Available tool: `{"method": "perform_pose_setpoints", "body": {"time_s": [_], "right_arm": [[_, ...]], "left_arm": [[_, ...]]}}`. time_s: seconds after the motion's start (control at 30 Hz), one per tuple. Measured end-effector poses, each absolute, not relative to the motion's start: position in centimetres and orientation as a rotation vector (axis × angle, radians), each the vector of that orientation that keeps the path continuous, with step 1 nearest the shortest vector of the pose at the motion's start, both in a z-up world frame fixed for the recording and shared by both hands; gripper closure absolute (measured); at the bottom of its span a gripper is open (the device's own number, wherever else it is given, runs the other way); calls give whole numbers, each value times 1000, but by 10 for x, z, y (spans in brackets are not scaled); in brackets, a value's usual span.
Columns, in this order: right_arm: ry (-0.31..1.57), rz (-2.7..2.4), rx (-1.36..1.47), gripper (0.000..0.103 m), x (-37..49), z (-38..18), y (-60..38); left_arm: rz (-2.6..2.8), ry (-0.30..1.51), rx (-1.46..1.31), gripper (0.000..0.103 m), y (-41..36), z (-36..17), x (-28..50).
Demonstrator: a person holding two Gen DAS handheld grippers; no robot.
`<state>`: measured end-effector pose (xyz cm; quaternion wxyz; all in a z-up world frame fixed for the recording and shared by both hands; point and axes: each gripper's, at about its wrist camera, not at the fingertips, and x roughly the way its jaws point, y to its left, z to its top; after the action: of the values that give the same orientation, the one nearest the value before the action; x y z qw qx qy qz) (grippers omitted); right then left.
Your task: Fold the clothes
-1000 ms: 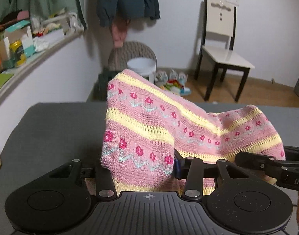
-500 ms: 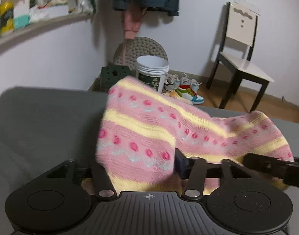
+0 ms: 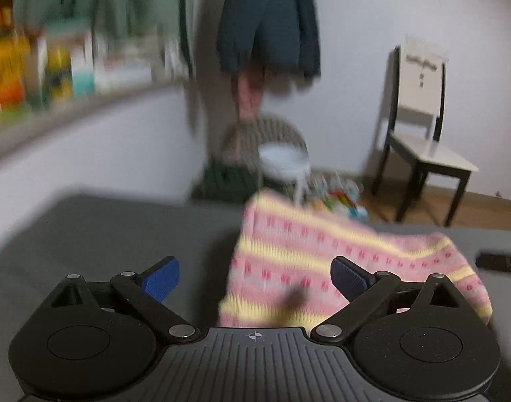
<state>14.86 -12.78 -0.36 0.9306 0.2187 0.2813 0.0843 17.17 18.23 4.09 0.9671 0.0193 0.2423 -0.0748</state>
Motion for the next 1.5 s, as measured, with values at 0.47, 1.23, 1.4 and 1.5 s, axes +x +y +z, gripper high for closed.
{"method": "perform_pose_setpoints", "body": {"time_s": [0.47,1.23,1.4,1.5], "right_arm": [[724,187,441,84,212,-30,-119],[453,254,6,0,-28,86,-140],[403,202,-58,0,-69,103,-116],[432,180,-24,0,-79,104,-108]], "left_arm": [[-99,661,-154,3,160,-4,207],[-81,607,291,3,143,173,-43],[80,592,308,1,128,192,-100],[156,631,205,0,122,180,-111]]}}
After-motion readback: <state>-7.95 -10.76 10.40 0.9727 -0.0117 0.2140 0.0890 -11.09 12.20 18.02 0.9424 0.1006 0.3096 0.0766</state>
